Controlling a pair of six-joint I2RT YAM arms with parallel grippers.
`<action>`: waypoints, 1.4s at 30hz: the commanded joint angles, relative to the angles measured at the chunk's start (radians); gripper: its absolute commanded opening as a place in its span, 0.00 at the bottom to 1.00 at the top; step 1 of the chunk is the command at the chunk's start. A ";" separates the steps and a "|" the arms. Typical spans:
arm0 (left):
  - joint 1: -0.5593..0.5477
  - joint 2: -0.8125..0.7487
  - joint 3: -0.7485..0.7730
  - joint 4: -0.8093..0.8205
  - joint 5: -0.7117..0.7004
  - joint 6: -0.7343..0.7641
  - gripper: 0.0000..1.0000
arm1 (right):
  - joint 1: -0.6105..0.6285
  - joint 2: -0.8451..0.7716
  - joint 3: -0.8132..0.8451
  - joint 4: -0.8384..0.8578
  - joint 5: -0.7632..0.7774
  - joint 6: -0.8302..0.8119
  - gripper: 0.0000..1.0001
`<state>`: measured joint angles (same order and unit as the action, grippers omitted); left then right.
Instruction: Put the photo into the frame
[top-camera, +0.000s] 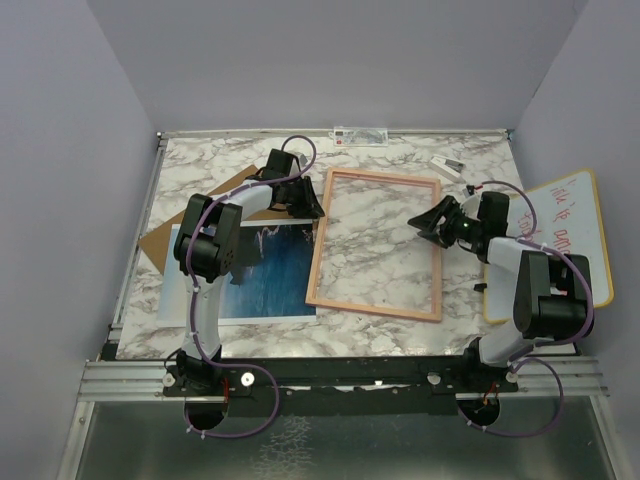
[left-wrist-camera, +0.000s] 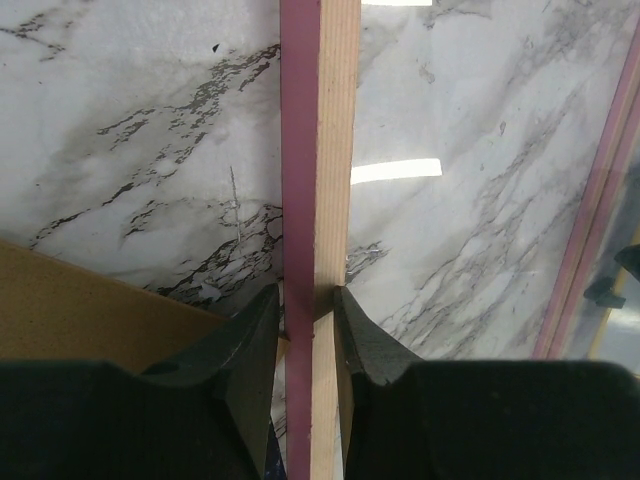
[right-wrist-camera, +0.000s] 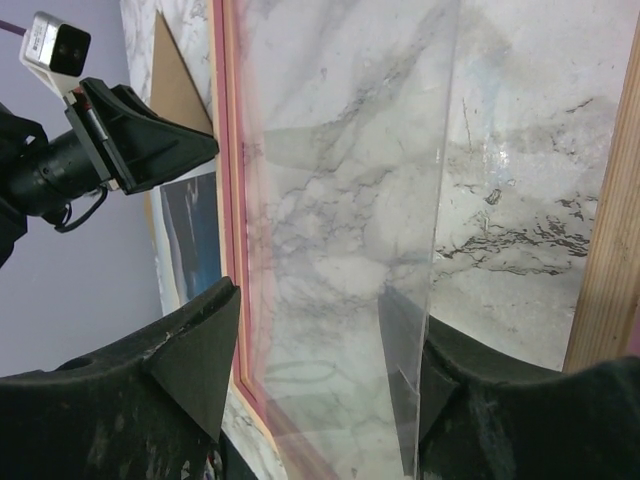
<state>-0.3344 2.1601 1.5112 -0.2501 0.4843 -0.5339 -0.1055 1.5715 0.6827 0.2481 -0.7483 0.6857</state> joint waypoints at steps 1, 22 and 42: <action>-0.011 0.047 0.003 -0.053 -0.064 0.032 0.29 | 0.006 -0.001 0.022 -0.067 0.016 -0.028 0.63; -0.011 0.050 0.000 -0.054 -0.077 0.034 0.25 | 0.025 0.014 -0.018 0.053 -0.130 0.137 0.24; -0.011 0.050 -0.006 -0.058 -0.111 0.058 0.21 | 0.025 -0.048 -0.033 0.281 -0.273 0.400 0.13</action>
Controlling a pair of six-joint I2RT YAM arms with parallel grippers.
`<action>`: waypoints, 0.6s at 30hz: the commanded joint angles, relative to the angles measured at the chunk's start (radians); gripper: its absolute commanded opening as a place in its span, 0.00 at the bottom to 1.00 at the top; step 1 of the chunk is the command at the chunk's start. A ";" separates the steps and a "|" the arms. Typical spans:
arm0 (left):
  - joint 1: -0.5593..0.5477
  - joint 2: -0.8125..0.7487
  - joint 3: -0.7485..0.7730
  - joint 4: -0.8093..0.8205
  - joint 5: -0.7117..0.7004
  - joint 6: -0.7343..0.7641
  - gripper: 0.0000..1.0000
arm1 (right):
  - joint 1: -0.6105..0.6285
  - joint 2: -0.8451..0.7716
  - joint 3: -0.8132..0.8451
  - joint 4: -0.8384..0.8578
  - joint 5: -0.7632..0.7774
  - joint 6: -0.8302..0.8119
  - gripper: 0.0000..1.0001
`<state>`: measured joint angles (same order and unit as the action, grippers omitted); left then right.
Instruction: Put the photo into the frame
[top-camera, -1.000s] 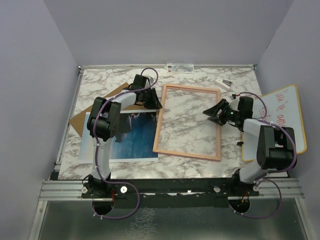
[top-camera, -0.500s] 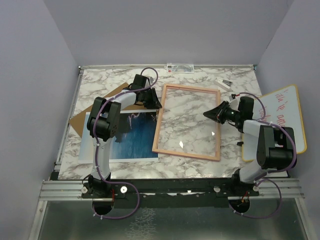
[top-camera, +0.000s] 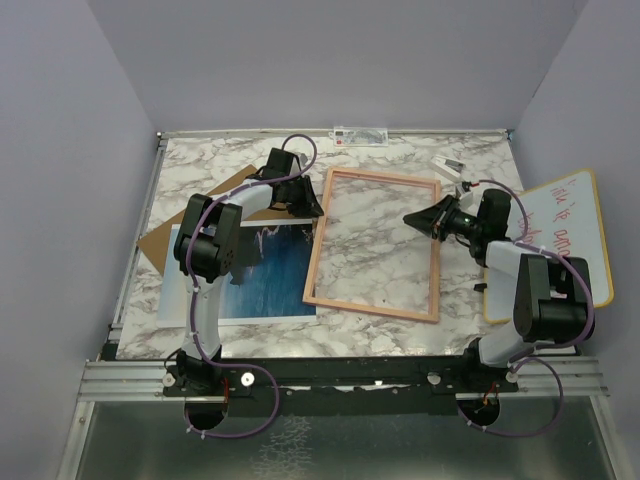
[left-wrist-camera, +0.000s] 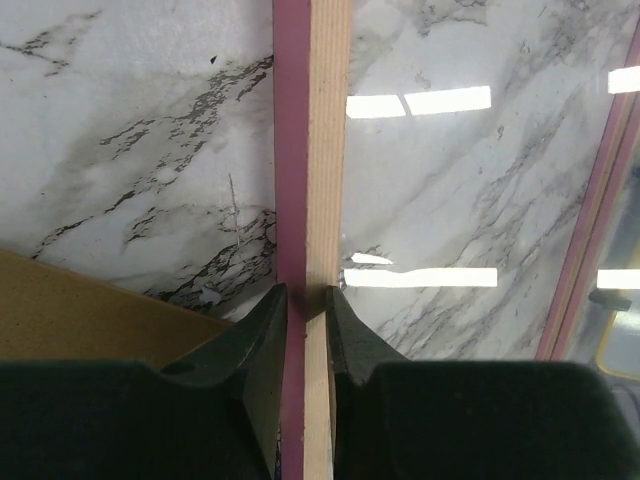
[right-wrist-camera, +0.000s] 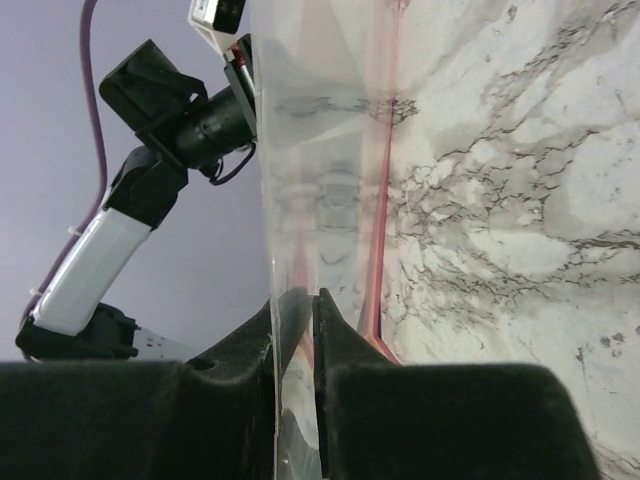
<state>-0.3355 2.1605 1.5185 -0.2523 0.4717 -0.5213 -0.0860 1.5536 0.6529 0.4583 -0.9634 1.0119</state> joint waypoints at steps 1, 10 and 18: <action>-0.010 0.050 -0.014 -0.056 -0.098 0.046 0.21 | 0.006 -0.031 -0.004 0.074 -0.057 0.076 0.13; -0.010 0.043 -0.021 -0.055 -0.099 0.047 0.21 | 0.009 0.004 -0.017 0.089 -0.059 0.043 0.13; -0.010 0.041 -0.030 -0.056 -0.099 0.049 0.21 | 0.021 0.035 -0.041 0.241 -0.095 0.095 0.14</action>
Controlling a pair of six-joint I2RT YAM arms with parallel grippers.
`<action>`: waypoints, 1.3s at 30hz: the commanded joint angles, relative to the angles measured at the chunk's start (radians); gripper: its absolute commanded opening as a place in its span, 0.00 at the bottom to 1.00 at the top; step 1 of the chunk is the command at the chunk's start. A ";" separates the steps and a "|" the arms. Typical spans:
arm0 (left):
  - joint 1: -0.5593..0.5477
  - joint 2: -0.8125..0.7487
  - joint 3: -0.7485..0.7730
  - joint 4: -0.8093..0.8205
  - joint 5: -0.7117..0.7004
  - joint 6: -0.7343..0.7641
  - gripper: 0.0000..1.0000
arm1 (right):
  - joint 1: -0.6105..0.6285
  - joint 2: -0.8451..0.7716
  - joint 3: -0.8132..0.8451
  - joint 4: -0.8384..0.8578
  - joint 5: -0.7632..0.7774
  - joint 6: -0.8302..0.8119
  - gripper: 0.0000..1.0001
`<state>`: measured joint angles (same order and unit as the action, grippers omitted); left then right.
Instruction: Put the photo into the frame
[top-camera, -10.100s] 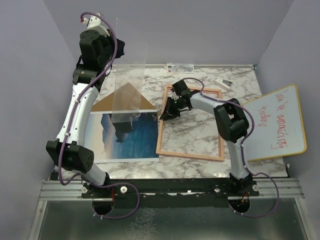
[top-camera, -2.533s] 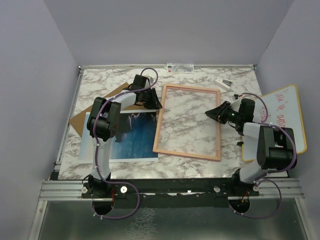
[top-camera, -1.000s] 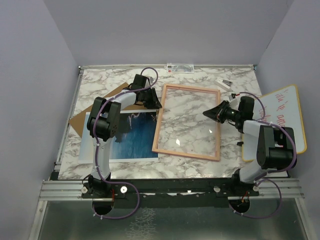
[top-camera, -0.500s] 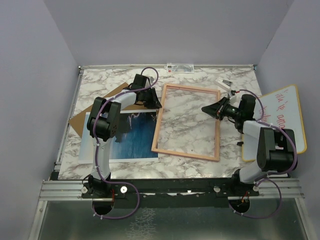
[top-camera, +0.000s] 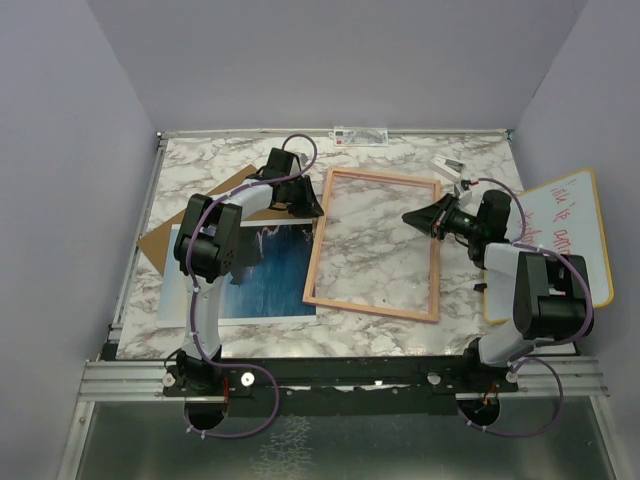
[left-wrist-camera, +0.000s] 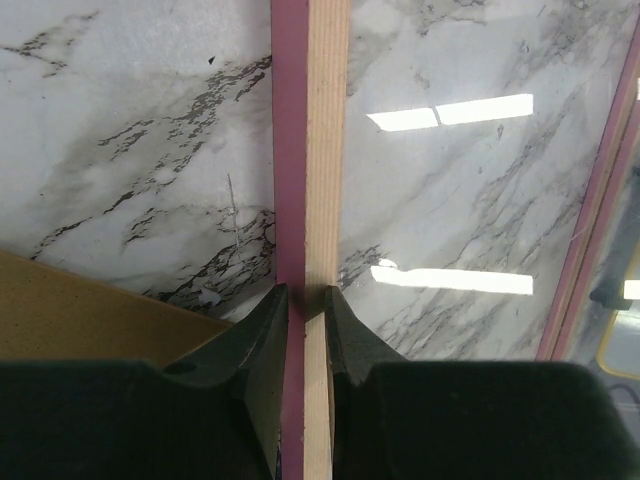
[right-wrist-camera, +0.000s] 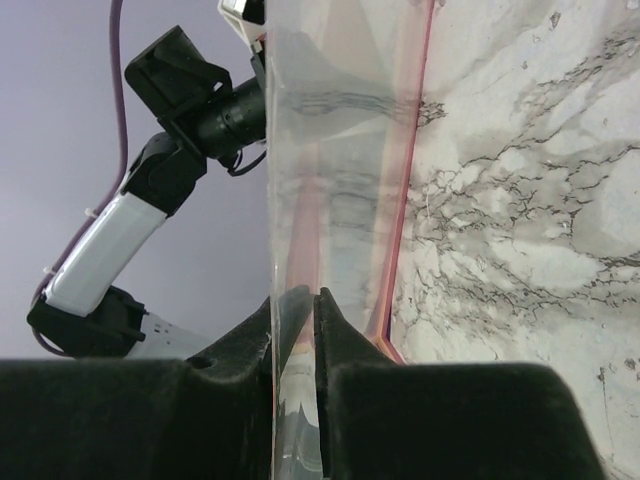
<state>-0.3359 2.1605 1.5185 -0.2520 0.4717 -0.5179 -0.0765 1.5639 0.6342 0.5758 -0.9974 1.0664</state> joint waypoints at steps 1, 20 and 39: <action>-0.009 0.040 -0.031 -0.056 -0.099 0.045 0.21 | 0.013 0.031 -0.026 0.149 -0.065 0.054 0.14; -0.009 0.038 -0.043 -0.056 -0.094 0.050 0.18 | 0.033 0.092 -0.015 0.204 -0.092 0.045 0.14; -0.009 0.045 -0.032 -0.057 -0.090 0.052 0.17 | 0.032 0.172 0.094 -0.182 -0.016 -0.295 0.23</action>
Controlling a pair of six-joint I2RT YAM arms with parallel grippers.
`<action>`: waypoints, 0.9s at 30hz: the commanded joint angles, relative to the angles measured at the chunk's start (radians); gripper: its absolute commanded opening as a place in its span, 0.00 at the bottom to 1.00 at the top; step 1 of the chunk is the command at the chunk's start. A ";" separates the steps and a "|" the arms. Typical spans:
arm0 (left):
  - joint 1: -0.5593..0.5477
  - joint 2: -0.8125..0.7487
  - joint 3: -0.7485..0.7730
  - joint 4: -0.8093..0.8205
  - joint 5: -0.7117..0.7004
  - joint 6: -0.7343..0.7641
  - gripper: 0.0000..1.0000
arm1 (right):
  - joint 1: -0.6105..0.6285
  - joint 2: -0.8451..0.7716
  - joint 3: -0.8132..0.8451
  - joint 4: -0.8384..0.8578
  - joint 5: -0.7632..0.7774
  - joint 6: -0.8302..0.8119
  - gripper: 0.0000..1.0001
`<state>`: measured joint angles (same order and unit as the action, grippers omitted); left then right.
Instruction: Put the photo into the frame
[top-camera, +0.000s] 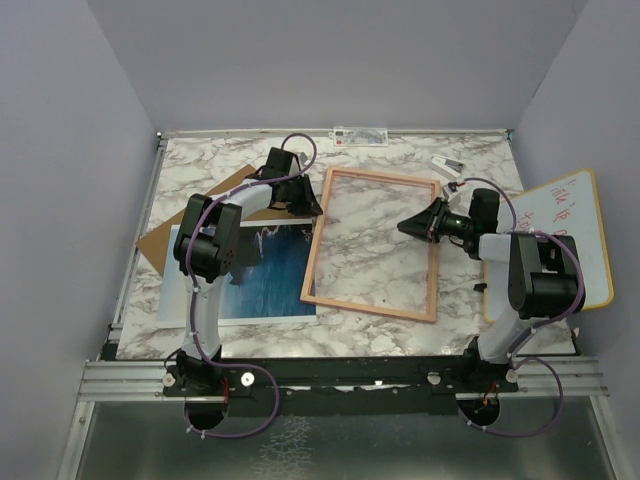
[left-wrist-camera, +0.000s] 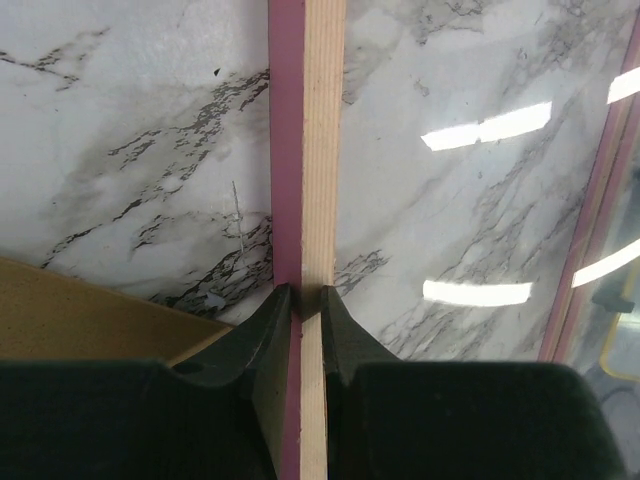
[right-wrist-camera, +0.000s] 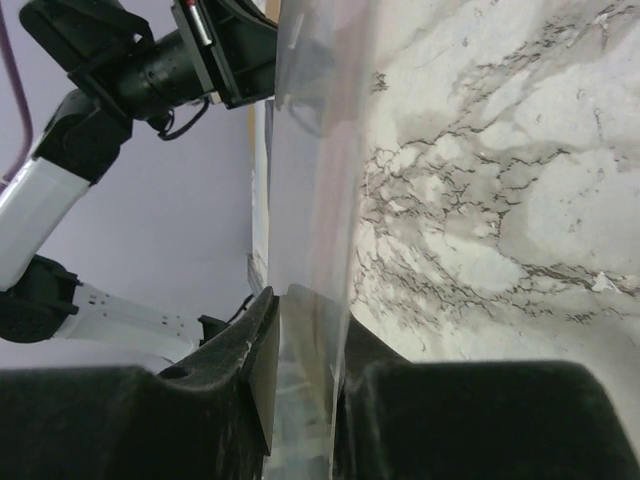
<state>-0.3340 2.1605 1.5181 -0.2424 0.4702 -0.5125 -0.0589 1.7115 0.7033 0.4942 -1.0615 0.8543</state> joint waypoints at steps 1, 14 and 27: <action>-0.011 0.044 -0.032 -0.067 -0.088 0.046 0.17 | 0.015 0.021 0.029 -0.115 0.057 -0.092 0.23; -0.011 0.050 -0.030 -0.066 -0.092 0.045 0.17 | 0.015 -0.023 0.052 -0.237 0.139 -0.158 0.28; -0.011 0.056 -0.029 -0.067 -0.099 0.045 0.17 | 0.015 -0.053 0.070 -0.290 0.188 -0.169 0.36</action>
<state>-0.3336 2.1605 1.5181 -0.2417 0.4683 -0.5106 -0.0589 1.6855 0.7410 0.2352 -0.9192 0.7052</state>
